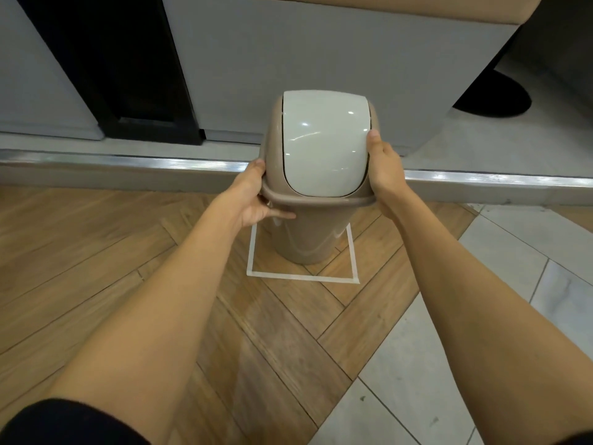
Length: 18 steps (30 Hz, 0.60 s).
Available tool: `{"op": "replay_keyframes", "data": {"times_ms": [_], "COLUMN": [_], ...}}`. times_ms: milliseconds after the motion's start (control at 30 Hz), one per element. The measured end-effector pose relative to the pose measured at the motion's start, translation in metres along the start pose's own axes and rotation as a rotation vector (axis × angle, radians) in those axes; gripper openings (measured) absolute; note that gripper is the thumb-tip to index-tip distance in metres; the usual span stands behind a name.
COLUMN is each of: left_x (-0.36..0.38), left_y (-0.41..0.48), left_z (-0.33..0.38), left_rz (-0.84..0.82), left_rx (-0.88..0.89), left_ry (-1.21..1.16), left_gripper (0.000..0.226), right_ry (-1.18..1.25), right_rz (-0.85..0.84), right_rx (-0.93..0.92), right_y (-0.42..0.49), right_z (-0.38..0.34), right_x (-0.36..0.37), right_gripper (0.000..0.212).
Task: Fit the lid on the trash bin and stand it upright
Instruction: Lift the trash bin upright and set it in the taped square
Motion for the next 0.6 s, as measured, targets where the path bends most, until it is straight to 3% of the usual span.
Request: {"op": "replay_keyframes", "data": {"times_ms": [433, 600], "left_x": [-0.005, -0.008], "left_y": [-0.005, -0.021], "left_z": [0.009, 0.014], "left_rz": [0.066, 0.198], "left_rx": [-0.087, -0.147], "left_ry": [0.085, 0.203], "left_gripper": [0.032, 0.024], "right_ry": [-0.001, 0.018], "right_rz": [0.0, -0.07], "right_rx": [0.005, 0.074], "right_y": [0.006, 0.006], "right_z": [0.001, 0.003], "right_x": [-0.001, 0.002], "right_gripper": [0.059, 0.061]}}
Point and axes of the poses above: each hand's wrist, its own y-axis towards the middle knuckle, its own x-axis out of the palm, z = x × y, the point moved 10 cm from there along y, towards the middle knuckle, and after that the axes turned 15 degrees about -z, right-handed, at the moved point
